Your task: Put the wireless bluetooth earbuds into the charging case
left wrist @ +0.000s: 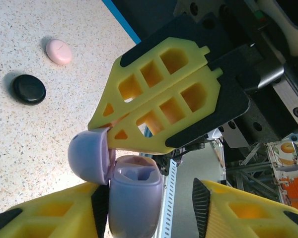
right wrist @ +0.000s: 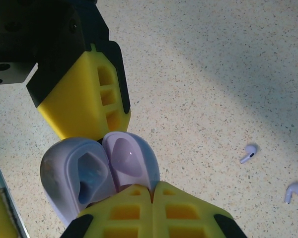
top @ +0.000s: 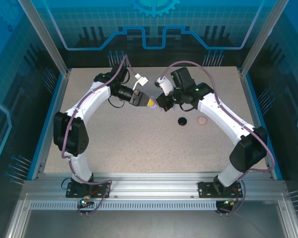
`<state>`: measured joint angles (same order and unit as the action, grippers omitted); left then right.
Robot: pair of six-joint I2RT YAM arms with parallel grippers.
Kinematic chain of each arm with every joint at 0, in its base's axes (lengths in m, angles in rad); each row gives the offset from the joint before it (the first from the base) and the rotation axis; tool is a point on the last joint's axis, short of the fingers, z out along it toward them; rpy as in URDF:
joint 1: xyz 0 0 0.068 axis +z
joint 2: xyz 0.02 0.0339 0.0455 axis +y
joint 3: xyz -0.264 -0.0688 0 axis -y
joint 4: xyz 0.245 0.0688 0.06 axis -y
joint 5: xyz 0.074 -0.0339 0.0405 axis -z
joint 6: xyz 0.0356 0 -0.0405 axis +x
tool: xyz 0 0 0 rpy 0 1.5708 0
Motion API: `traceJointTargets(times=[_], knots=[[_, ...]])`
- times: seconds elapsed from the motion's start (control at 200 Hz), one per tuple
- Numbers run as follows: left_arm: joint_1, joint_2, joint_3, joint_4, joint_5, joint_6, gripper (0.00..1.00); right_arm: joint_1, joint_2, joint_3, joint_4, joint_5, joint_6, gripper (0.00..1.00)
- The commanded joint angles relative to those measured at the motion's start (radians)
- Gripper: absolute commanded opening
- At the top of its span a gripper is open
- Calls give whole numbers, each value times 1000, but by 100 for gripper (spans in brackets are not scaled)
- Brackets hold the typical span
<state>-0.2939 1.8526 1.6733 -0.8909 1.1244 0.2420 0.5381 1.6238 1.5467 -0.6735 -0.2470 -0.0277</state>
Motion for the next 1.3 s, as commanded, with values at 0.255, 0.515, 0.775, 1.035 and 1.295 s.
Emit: traceJointTargets(times=[0.255, 0.515, 0.775, 1.035, 1.295], knots=[[-8, 11, -26, 25, 37, 5, 49, 17, 13, 48, -19, -15, -12, 0], [-8, -1, -61, 70, 34, -18, 44, 18, 13, 48, -22, -14, -11, 0], [-8, -6, -49, 84, 29, -29, 45, 20, 16, 42, -29, -17, -17, 0], [-8, -2, -41, 84, 31, -27, 39, 20, 16, 36, -29, -14, -18, 0], [-7, -4, -47, 78, 36, -19, 26, 20, 19, 37, -31, -10, -20, 0]])
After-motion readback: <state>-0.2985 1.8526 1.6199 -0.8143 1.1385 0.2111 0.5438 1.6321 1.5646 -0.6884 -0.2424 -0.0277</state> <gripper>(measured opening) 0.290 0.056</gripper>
